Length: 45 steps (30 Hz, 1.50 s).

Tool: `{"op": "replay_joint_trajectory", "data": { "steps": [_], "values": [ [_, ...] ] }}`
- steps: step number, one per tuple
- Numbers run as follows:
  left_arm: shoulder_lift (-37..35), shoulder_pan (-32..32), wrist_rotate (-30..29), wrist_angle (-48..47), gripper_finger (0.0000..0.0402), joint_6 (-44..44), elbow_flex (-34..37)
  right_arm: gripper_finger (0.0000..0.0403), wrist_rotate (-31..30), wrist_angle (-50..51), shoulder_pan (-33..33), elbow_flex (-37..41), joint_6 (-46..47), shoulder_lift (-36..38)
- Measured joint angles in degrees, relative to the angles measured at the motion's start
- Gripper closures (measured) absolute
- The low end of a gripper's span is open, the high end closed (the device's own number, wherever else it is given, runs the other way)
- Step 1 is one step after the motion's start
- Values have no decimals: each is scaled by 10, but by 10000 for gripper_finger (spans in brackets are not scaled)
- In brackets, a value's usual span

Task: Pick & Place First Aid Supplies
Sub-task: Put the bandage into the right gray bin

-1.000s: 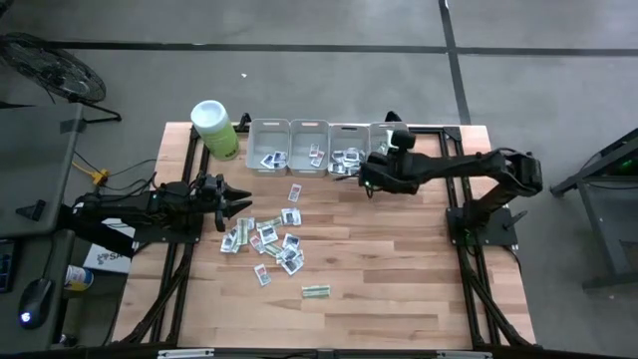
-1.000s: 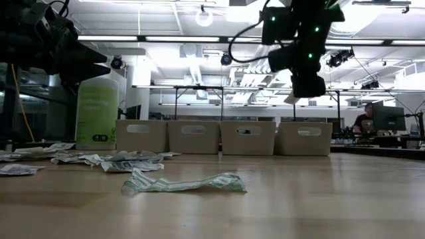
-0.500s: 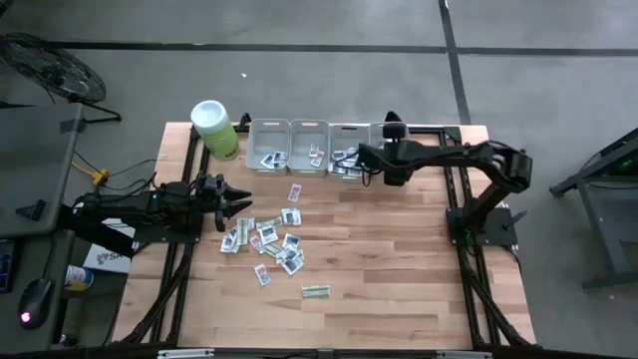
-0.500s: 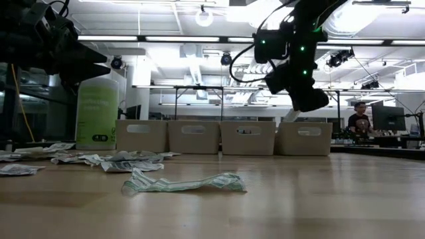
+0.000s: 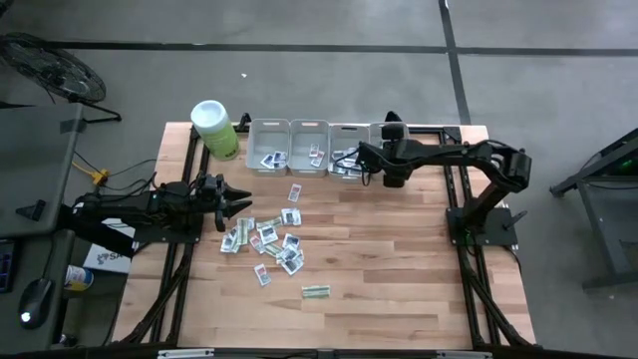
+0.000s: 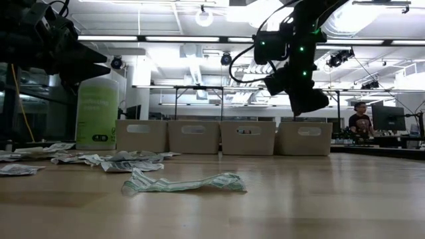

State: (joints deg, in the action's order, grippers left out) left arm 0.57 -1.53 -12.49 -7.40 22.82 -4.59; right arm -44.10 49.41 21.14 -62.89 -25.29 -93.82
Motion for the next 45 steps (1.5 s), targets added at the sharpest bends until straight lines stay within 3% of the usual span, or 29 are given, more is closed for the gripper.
{"op": "replay_joint_trajectory", "data": {
  "steps": [8,13,20,26,35,45],
  "values": [
    [0,0,0,0,252,0,0,259,-16,9,-24,0,71,8],
    [0,0,0,0,252,0,0,254,-29,22,-60,0,109,38],
    [0,0,0,0,252,0,0,253,-19,66,-136,0,301,78],
    [0,0,0,0,252,0,0,253,48,87,-216,0,390,95],
    [0,0,0,0,252,0,0,253,153,71,-327,0,392,96],
    [0,0,0,0,252,0,0,254,231,1,-407,0,259,74]
  ]
}}
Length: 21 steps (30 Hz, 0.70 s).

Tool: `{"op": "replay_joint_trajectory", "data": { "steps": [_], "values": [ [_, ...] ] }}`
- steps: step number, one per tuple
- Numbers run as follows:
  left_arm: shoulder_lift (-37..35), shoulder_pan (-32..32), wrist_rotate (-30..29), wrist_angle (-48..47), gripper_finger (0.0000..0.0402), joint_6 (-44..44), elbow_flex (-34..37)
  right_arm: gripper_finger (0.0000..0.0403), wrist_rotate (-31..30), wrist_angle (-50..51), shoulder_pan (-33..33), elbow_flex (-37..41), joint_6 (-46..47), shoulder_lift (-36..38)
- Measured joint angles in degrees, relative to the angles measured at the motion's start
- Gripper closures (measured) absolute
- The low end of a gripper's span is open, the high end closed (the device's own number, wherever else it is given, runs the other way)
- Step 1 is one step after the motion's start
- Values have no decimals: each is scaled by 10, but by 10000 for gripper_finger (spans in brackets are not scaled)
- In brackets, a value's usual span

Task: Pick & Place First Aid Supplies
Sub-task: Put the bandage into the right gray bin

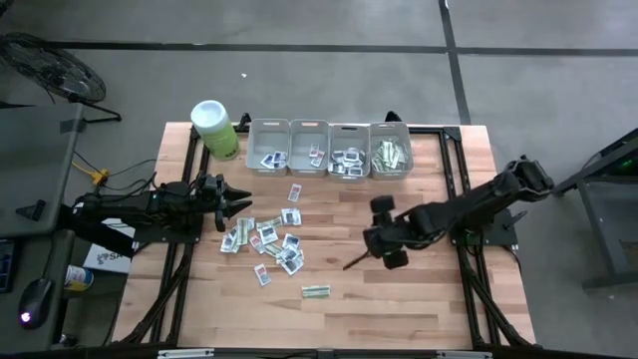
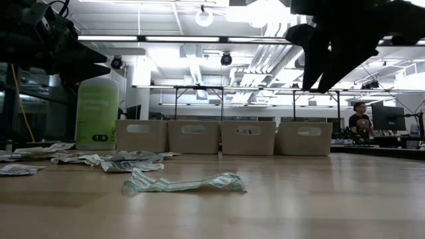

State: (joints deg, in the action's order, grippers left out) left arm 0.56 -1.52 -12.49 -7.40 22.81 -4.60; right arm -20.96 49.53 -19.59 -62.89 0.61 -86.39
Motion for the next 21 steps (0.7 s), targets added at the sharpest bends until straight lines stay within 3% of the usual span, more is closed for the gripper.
{"op": "replay_joint_trajectory", "data": {
  "steps": [21],
  "values": [
    [0,0,0,0,252,0,0,253,79,-286,-30,0,-345,-138]
  ]
}}
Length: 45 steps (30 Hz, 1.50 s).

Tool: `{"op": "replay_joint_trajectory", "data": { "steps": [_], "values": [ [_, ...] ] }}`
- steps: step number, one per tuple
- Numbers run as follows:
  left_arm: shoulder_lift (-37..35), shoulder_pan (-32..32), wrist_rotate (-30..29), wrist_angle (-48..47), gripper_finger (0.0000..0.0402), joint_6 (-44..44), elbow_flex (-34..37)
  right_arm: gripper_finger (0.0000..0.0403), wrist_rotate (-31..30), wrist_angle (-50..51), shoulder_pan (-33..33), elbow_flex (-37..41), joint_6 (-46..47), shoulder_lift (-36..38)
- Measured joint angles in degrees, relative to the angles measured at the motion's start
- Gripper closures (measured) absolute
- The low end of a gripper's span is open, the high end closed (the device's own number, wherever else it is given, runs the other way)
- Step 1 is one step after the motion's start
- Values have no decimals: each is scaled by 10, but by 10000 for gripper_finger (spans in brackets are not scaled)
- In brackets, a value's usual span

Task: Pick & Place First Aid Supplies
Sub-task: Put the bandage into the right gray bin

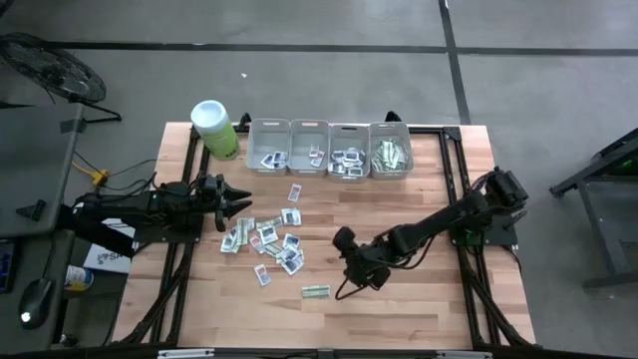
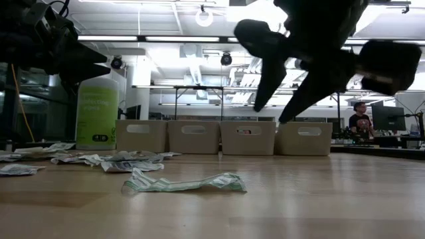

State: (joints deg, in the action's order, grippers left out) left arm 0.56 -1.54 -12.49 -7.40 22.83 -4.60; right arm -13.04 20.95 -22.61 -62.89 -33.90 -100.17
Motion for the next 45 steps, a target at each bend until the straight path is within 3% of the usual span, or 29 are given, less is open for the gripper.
{"op": "replay_joint_trajectory", "data": {
  "steps": [10,19,24,35,45],
  "values": [
    [0,0,0,0,252,0,0,254,72,-121,-11,0,-171,-65],
    [0,0,0,0,252,0,0,254,104,-168,-30,-13,-273,-105],
    [0,0,0,0,252,0,0,254,104,-139,-30,-72,-277,-130],
    [0,0,0,0,252,0,0,254,142,34,-23,-213,-311,-205],
    [0,0,0,0,252,0,0,254,149,134,-6,-296,-343,-254]
  ]
}}
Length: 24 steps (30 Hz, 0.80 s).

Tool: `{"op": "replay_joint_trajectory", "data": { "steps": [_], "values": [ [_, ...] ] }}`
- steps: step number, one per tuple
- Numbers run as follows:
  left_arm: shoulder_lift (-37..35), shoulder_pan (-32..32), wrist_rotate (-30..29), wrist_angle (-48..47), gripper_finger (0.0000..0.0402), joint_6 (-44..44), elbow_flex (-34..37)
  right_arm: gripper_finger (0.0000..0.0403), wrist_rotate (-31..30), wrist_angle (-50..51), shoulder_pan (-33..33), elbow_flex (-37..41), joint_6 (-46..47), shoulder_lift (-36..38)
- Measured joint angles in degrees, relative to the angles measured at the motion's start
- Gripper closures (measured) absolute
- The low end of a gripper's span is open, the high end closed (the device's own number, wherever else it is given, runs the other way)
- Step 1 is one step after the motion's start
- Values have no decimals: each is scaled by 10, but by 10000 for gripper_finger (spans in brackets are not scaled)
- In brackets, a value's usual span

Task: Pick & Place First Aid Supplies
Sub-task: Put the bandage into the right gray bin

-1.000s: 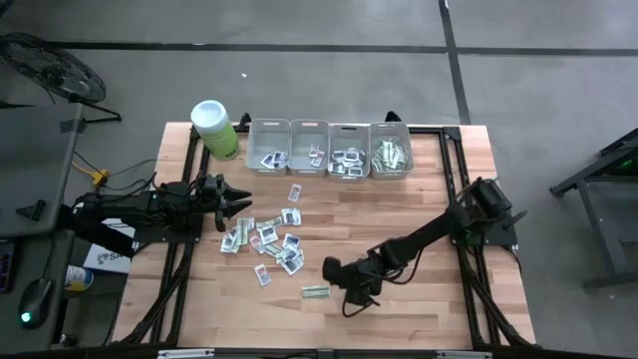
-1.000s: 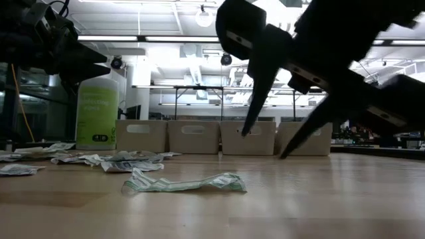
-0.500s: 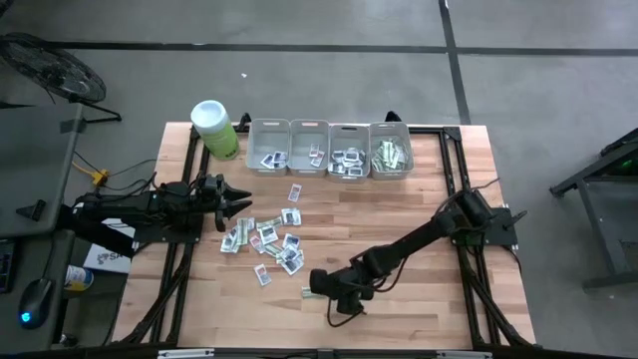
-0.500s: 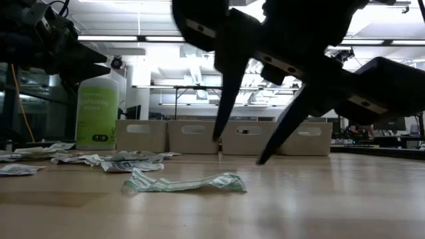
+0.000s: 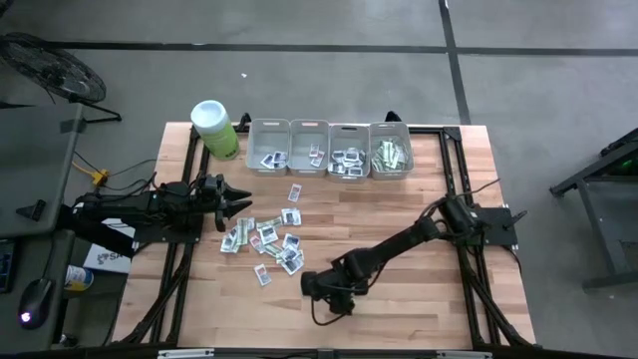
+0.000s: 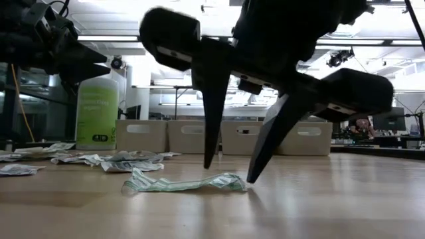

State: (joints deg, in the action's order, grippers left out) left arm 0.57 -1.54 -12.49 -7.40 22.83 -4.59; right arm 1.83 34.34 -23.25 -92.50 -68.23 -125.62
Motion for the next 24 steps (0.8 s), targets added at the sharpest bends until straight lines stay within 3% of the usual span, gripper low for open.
{"op": "replay_joint_trajectory", "data": {
  "steps": [14,24],
  "values": [
    [0,0,0,0,252,0,0,259,31,41,18,-7,26,-16],
    [0,0,0,0,252,0,0,324,47,56,22,-6,37,-17]
  ]
}}
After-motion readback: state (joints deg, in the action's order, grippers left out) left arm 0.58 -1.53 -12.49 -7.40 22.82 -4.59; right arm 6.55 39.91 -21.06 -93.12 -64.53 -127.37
